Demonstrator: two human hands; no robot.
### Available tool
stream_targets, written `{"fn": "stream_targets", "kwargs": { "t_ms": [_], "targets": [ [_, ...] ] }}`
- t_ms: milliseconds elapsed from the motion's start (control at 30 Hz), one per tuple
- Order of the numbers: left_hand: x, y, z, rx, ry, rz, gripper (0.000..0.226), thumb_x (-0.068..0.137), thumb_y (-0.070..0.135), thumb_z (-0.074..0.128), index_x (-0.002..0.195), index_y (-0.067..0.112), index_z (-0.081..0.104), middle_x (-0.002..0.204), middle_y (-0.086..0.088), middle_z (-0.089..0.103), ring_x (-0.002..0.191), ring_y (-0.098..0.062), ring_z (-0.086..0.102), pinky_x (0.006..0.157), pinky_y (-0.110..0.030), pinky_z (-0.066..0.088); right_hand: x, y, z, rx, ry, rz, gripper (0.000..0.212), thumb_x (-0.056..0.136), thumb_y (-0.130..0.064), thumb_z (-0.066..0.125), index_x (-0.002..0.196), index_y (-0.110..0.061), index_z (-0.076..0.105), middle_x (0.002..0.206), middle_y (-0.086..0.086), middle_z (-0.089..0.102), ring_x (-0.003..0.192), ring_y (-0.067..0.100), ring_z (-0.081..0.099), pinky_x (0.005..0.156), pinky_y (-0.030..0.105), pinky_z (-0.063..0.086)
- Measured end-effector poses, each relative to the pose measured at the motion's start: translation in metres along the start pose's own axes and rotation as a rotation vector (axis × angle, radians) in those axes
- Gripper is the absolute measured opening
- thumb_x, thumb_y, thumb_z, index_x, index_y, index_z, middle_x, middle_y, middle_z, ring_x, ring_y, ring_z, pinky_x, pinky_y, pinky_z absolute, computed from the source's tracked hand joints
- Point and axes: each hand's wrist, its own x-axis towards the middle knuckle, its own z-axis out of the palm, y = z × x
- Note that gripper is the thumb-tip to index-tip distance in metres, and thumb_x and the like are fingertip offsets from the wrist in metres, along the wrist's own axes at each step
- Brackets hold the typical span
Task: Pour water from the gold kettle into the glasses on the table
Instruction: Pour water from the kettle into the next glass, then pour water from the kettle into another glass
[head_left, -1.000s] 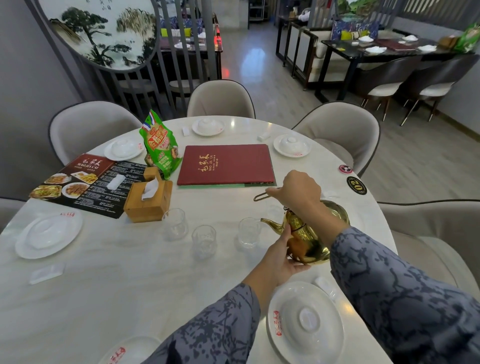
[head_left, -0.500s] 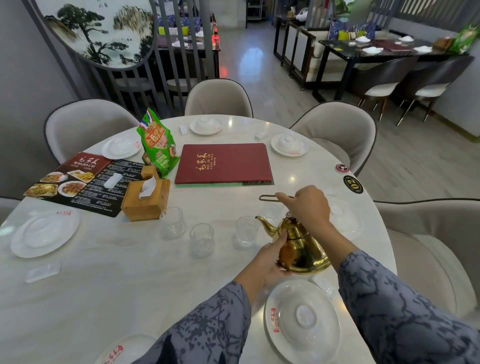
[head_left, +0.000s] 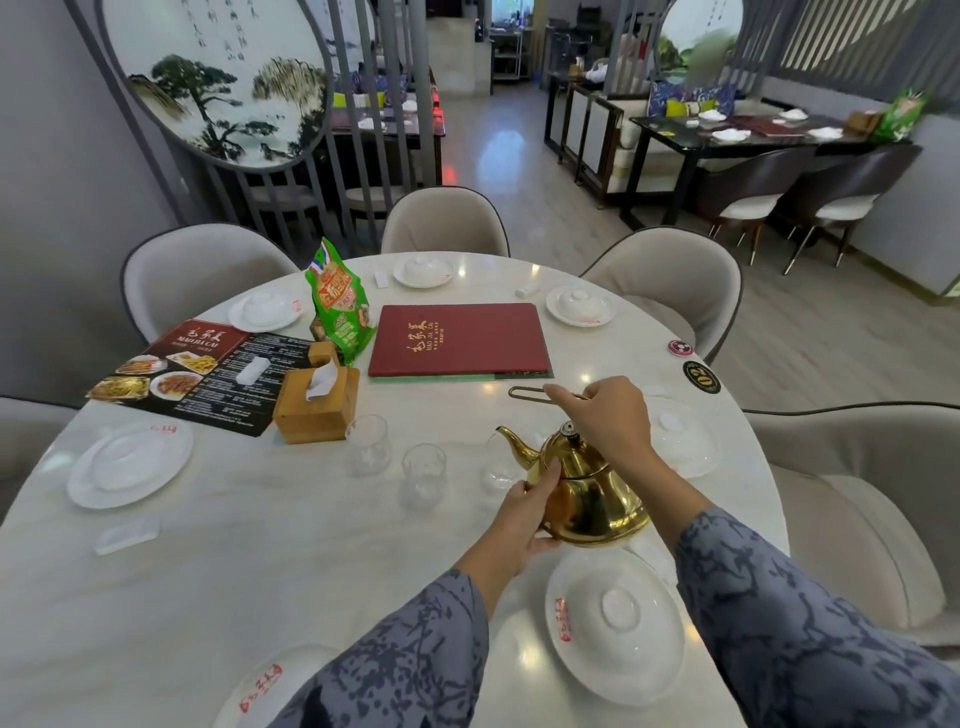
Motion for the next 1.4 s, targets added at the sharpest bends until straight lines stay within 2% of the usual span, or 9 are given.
{"fn": "stream_targets", "kwargs": {
  "t_ms": [167, 467, 700, 867, 967, 1100, 1200, 1300, 1400],
  "targets": [
    [-0.017, 0.002, -0.027, 0.029, 0.044, 0.005, 0.064, 0.082, 0.062, 0.064, 0.129, 0.020, 0.049, 0.129, -0.008, 0.061, 0.111, -0.026, 0.061, 0.077, -0.038, 0.060, -0.015, -0.022, 0.015, 0.015, -0.035, -0.039, 0.053, 0.085, -0.046, 0.068, 0.050, -0.009, 0.053, 0.044, 0.002, 0.045, 0.045, 0.018, 0.045, 0.049, 0.029, 0.039],
    [-0.027, 0.006, -0.070, 0.006, 0.052, -0.031, 0.059, 0.085, 0.062, 0.060, 0.122, 0.017, 0.050, 0.120, -0.009, 0.059, 0.108, -0.029, 0.059, 0.089, -0.044, 0.054, -0.026, -0.057, 0.057, -0.073, -0.097, -0.063, 0.047, 0.085, -0.039, 0.066, 0.053, -0.010, 0.047, 0.044, 0.000, 0.041, 0.042, 0.017, 0.038, 0.047, 0.027, 0.034],
    [-0.024, 0.008, -0.084, -0.112, 0.009, -0.085, 0.061, 0.085, 0.061, 0.060, 0.126, 0.018, 0.049, 0.130, -0.012, 0.055, 0.126, -0.036, 0.054, 0.103, -0.052, 0.050, -0.024, -0.077, 0.081, -0.167, -0.132, -0.036, 0.045, 0.085, -0.036, 0.065, 0.055, -0.011, 0.044, 0.052, 0.002, 0.052, 0.046, 0.020, 0.045, 0.046, 0.024, 0.032],
    [-0.019, 0.010, -0.090, -0.146, -0.018, -0.102, 0.054, 0.086, 0.061, 0.058, 0.120, 0.021, 0.045, 0.127, -0.010, 0.054, 0.118, -0.036, 0.057, 0.103, -0.052, 0.050, -0.019, -0.087, 0.093, -0.243, -0.154, -0.026, 0.048, 0.087, -0.039, 0.066, 0.057, -0.011, 0.042, 0.053, 0.001, 0.047, 0.046, 0.018, 0.042, 0.044, 0.023, 0.030],
    [-0.017, 0.011, -0.093, -0.148, -0.039, -0.116, 0.058, 0.085, 0.062, 0.057, 0.123, 0.021, 0.043, 0.138, -0.012, 0.051, 0.127, -0.037, 0.054, 0.103, -0.052, 0.050, -0.018, -0.091, 0.097, -0.279, -0.153, -0.037, 0.049, 0.089, -0.039, 0.065, 0.057, -0.013, 0.039, 0.053, 0.000, 0.046, 0.045, 0.016, 0.041, 0.043, 0.023, 0.028],
    [-0.015, 0.014, -0.095, -0.166, -0.056, -0.133, 0.058, 0.085, 0.062, 0.057, 0.125, 0.023, 0.040, 0.150, -0.013, 0.044, 0.132, -0.039, 0.050, 0.103, -0.053, 0.049, -0.015, -0.096, 0.104, -0.308, -0.162, -0.061, 0.046, 0.088, -0.039, 0.065, 0.058, -0.013, 0.042, 0.063, 0.006, 0.063, 0.056, 0.023, 0.056, 0.046, 0.025, 0.035],
    [-0.014, 0.015, -0.095, -0.198, -0.063, -0.140, 0.056, 0.088, 0.061, 0.055, 0.127, 0.023, 0.041, 0.150, -0.013, 0.043, 0.131, -0.039, 0.050, 0.104, -0.053, 0.049, -0.014, -0.101, 0.107, -0.327, -0.175, -0.076, 0.047, 0.088, -0.039, 0.066, 0.057, -0.013, 0.041, 0.061, 0.005, 0.059, 0.056, 0.024, 0.054, 0.048, 0.026, 0.036],
    [-0.013, 0.016, -0.095, -0.227, -0.076, -0.141, 0.071, 0.087, 0.062, 0.056, 0.142, 0.022, 0.037, 0.153, -0.013, 0.041, 0.133, -0.040, 0.048, 0.107, -0.054, 0.046, -0.012, -0.106, 0.109, -0.351, -0.185, -0.081, 0.046, 0.087, -0.038, 0.067, 0.058, -0.013, 0.042, 0.058, 0.003, 0.056, 0.054, 0.022, 0.050, 0.049, 0.026, 0.036],
    [-0.012, 0.018, -0.095, -0.269, -0.083, -0.137, 0.073, 0.087, 0.060, 0.057, 0.144, 0.021, 0.035, 0.153, -0.013, 0.041, 0.134, -0.041, 0.047, 0.108, -0.055, 0.044, -0.010, -0.113, 0.109, -0.385, -0.201, -0.092, 0.044, 0.087, -0.039, 0.068, 0.059, -0.013, 0.046, 0.059, 0.002, 0.057, 0.053, 0.021, 0.051, 0.050, 0.026, 0.039]
  ]
}}
